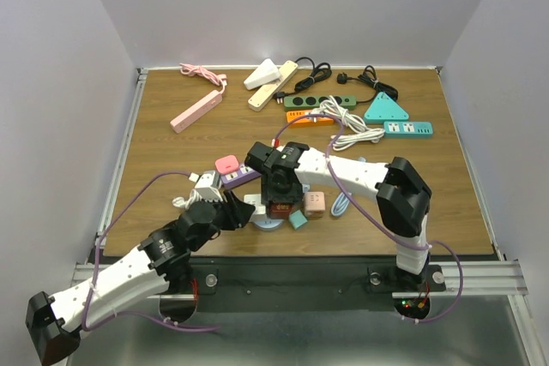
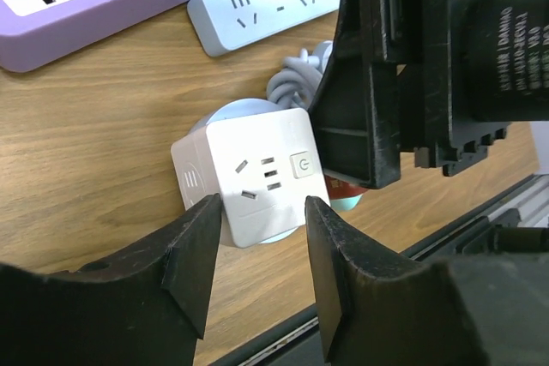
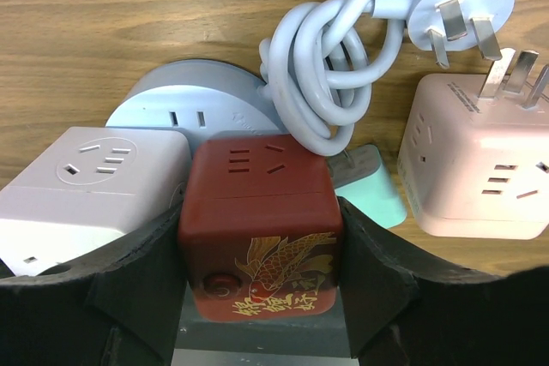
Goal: Insert the plug
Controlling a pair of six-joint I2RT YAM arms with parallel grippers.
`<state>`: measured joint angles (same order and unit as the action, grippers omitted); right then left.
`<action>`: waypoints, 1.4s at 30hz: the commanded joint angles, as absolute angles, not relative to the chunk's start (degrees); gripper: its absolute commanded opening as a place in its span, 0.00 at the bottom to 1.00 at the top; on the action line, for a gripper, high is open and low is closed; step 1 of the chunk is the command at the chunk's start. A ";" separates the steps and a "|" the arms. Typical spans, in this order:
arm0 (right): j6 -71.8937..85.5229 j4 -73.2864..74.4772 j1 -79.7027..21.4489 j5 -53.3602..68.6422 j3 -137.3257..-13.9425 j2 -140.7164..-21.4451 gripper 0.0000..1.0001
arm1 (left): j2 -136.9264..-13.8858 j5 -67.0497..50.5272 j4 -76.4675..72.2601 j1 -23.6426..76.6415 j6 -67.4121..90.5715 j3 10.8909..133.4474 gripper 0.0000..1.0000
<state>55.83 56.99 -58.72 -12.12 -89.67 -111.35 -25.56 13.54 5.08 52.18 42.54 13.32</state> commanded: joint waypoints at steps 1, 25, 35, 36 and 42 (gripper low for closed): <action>56.51 57.31 -59.59 -17.05 -84.82 -114.70 0.00 | -25.40 14.15 4.22 52.47 43.41 15.91 0.54; 60.64 53.88 -64.07 -19.60 -80.42 -109.34 0.17 | -28.83 14.06 4.04 52.56 43.77 15.73 0.44; 60.38 53.70 -64.07 -21.35 -81.39 -103.80 0.69 | -30.23 15.11 4.57 52.47 44.47 16.08 0.40; 60.38 53.70 -64.07 -21.53 -81.39 -103.36 0.74 | -30.41 15.20 4.66 52.47 44.47 16.26 0.40; 58.54 51.16 -64.16 -19.69 -81.04 -100.11 0.82 | -30.94 15.47 4.66 52.47 44.56 16.52 0.40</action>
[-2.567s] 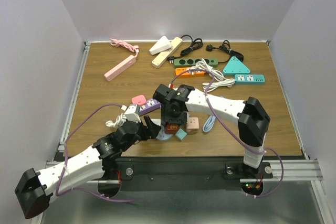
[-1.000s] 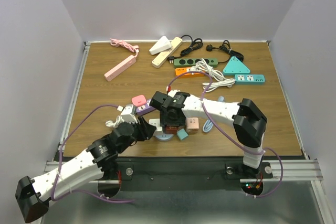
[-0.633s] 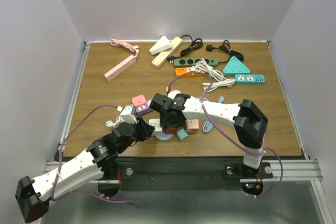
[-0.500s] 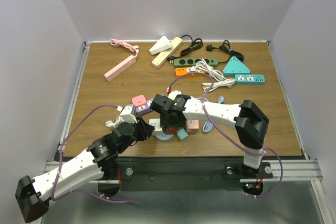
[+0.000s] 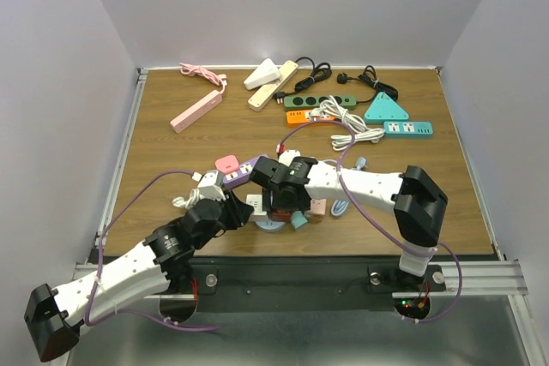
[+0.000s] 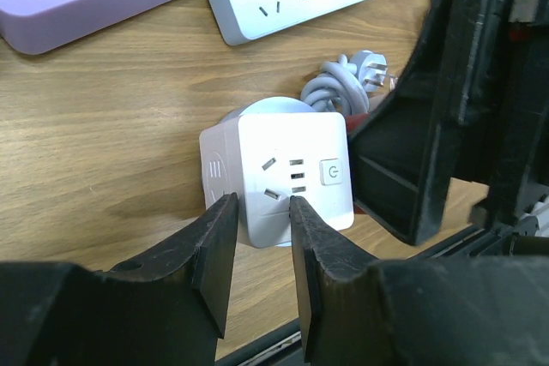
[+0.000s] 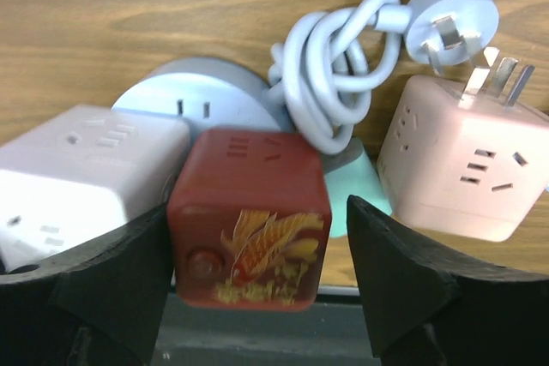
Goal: Insert the plug
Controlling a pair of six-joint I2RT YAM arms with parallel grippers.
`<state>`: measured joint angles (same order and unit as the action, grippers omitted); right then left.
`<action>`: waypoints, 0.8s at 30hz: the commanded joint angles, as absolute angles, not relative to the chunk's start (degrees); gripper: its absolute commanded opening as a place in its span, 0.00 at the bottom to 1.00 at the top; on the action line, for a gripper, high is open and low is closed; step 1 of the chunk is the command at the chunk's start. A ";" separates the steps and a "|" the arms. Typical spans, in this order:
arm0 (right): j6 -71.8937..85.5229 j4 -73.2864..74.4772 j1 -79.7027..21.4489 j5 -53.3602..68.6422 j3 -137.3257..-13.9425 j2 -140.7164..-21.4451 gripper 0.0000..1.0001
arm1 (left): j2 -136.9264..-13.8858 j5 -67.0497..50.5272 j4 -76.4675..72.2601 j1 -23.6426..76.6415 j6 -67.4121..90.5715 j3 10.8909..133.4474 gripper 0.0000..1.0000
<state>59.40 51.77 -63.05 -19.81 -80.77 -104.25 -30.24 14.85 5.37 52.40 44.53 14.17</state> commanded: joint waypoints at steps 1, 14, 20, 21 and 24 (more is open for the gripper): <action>58.27 50.89 -64.07 -19.60 -81.12 -99.85 0.82 | -30.94 15.56 4.75 52.47 44.56 16.52 0.40; 59.41 48.60 -64.16 -21.44 -76.82 -92.81 0.82 | -31.73 15.91 4.48 52.47 44.56 16.61 0.39; 59.68 48.17 -64.16 -21.80 -75.94 -93.34 0.68 | -31.55 15.64 4.66 52.56 44.56 16.52 0.39; 59.59 47.99 -64.16 -21.71 -75.85 -93.43 0.66 | -31.47 15.64 4.57 52.47 44.56 16.52 0.39; 59.41 47.29 -64.16 -20.92 -75.24 -94.13 0.61 | -31.55 15.64 4.57 52.47 44.56 16.52 0.39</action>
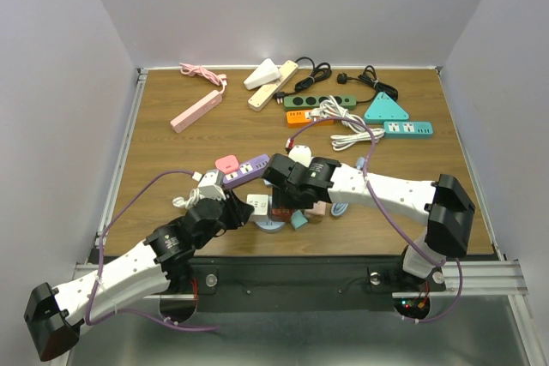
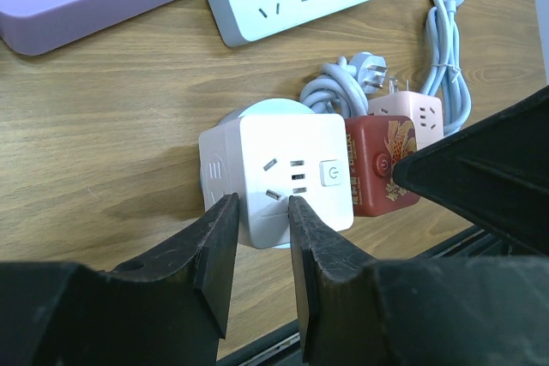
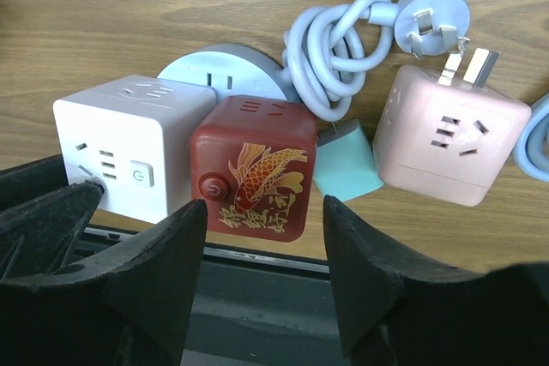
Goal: Insert the plug
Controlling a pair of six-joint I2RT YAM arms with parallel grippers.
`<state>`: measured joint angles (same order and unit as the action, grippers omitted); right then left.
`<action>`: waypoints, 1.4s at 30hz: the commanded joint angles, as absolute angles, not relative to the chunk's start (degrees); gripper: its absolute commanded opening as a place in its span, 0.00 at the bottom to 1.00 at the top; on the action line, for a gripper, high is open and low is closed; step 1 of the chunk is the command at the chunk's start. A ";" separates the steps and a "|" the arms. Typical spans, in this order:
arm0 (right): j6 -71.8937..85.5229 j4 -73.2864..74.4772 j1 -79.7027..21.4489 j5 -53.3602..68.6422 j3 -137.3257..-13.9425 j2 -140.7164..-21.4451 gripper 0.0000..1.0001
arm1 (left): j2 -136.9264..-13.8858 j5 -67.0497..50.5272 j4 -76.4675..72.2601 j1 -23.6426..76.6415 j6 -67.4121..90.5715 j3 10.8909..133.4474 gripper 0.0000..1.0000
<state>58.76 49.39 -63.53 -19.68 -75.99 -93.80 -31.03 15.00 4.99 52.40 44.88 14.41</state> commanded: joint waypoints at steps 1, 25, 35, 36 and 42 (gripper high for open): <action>59.24 47.02 -64.16 -20.57 -74.80 -94.39 0.60 | -31.55 15.64 4.48 52.47 44.47 16.52 0.39; 60.56 45.09 -64.16 -11.25 -64.70 -95.98 0.44 | -32.34 13.89 3.08 52.47 43.16 16.08 0.34; 58.98 44.13 -64.16 -10.11 -64.59 -98.26 0.43 | -33.76 13.88 2.63 52.47 42.63 16.87 0.40; 58.71 43.60 -64.16 -9.76 -64.77 -98.35 0.44 | -33.49 14.15 3.16 52.56 42.63 17.22 0.47; 55.73 40.08 -64.16 -7.65 -66.62 -99.75 0.44 | -30.59 21.44 12.12 52.47 41.14 25.56 0.83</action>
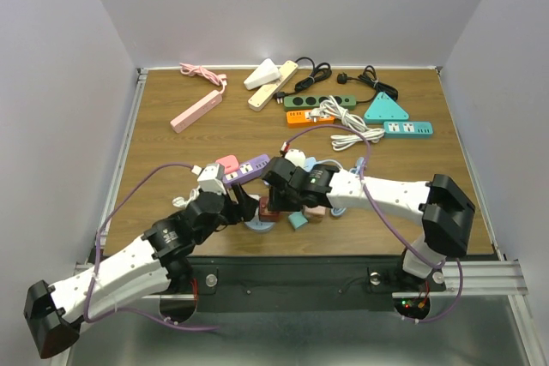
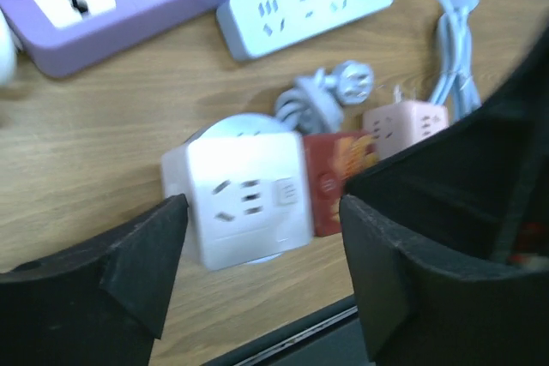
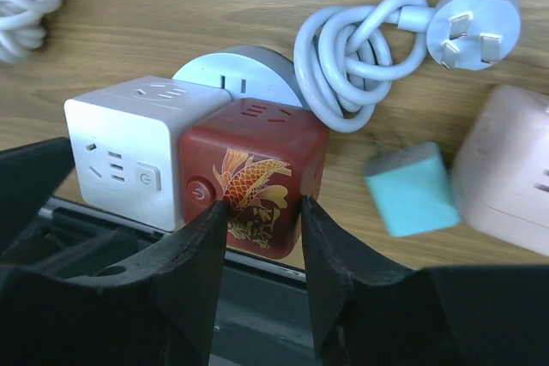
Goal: Insert the plug
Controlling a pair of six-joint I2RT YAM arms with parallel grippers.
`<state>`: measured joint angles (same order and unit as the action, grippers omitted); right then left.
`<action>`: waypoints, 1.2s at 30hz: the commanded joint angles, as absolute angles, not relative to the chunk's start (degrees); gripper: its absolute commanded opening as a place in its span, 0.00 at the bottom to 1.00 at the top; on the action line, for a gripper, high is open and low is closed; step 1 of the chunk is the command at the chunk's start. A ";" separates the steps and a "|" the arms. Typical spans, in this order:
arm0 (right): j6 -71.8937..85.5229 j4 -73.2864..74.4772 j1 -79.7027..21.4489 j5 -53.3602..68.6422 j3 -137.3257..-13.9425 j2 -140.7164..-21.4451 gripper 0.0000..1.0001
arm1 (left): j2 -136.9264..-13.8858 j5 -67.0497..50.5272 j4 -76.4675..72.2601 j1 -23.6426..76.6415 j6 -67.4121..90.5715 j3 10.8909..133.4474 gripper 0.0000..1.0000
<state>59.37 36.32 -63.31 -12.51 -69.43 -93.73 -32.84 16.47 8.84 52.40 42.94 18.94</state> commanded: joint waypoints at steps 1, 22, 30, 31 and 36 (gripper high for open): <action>55.37 39.90 -64.16 -7.39 -67.49 -100.02 0.44 | -30.32 22.14 12.91 52.47 40.70 27.40 0.84; 43.95 33.66 -64.69 0.36 -88.85 -114.26 0.50 | -26.54 31.64 23.90 52.47 41.48 37.88 0.85; 43.95 34.63 -63.28 -9.30 -85.00 -103.11 0.83 | -29.61 34.36 21.27 52.47 38.59 39.55 0.88; 44.12 34.80 -63.02 -10.19 -84.12 -101.62 0.84 | -30.40 34.10 20.57 52.47 38.06 39.81 0.88; 45.96 37.88 -59.42 -15.81 -75.95 -90.81 0.94 | -36.82 29.10 12.14 52.47 34.90 38.59 0.88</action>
<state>45.06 35.42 -62.06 -8.82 -79.42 -98.41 -32.29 31.44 20.27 52.40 38.59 37.87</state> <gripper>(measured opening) 0.922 0.877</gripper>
